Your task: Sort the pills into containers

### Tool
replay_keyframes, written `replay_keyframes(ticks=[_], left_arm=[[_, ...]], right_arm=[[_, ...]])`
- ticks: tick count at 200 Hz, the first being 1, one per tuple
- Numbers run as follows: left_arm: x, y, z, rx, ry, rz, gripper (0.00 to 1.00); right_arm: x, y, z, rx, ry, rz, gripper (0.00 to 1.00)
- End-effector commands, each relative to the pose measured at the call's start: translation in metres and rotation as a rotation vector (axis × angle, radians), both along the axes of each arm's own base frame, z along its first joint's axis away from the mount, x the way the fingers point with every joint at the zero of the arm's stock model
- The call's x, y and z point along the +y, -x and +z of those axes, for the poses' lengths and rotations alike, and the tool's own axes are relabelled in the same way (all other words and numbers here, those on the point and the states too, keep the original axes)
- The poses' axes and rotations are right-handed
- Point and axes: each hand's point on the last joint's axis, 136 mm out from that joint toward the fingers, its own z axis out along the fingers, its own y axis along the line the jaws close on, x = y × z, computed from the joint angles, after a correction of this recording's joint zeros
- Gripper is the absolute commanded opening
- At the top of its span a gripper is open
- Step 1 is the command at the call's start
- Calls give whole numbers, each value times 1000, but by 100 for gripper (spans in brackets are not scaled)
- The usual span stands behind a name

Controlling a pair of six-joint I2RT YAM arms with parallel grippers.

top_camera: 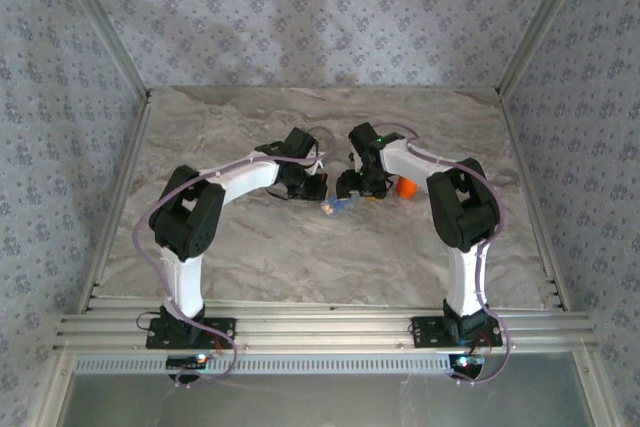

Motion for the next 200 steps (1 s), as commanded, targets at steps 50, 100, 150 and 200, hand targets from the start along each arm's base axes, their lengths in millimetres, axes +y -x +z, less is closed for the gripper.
replay_keyframes(ticks=[50,100,150,200], left_arm=[[-13,12,31,-29,78,-14,0],[-18,22,25,-9,78,-30,0],[-18,30,17,9,69,-35,0],[-19,35,9,19,54,-38,0]], right_arm=[[-16,8,-22,61,60,-29,72],[-16,8,-23,63,57,-32,72],[-15,8,-23,66,55,-33,71],[-16,8,-25,70,53,-36,71]])
